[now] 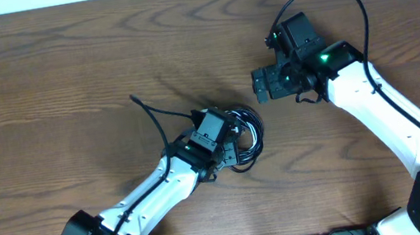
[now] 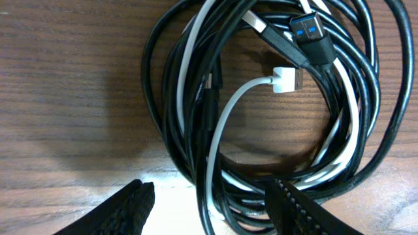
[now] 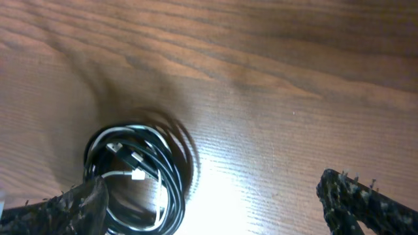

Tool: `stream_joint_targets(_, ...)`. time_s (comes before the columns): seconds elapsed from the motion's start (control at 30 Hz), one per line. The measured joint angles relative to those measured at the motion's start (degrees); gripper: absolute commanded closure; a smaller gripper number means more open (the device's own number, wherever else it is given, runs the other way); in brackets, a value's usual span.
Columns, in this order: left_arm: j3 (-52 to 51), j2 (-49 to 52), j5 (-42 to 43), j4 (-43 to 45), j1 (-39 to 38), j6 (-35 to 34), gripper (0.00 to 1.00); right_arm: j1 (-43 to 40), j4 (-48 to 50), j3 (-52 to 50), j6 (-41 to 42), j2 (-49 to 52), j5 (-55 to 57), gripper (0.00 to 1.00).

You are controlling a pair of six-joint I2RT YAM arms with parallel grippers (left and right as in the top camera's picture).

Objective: Untangle cables

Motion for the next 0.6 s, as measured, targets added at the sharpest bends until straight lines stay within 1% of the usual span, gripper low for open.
stream_joint_targets(0.23, 0.0, 0.28, -0.37, 1.14, 0.0, -0.17, 0.39, 0.0, -1.4, 0.0, 0.15, 0.0, 0.0, 0.01)
stream_joint_targets(0.27, 0.0, 0.28, -0.72, 1.33, 0.0, -0.76, 0.4, 0.0, -1.44, 0.0, 0.15, 0.0, 0.0, 0.01)
stream_joint_targets(0.33, 0.0, 0.26, -1.68, 1.36, 0.0, -1.66, 0.46, 0.0, -1.6, 0.0, 0.15, 0.0, 0.0, 0.01)
stream_joint_targets(0.6, 0.0, 2.25, -4.09, 1.86, -0.02, -3.06, 0.47, 0.0, -2.01, 0.0, 0.15, 0.0, 0.0, 0.01)
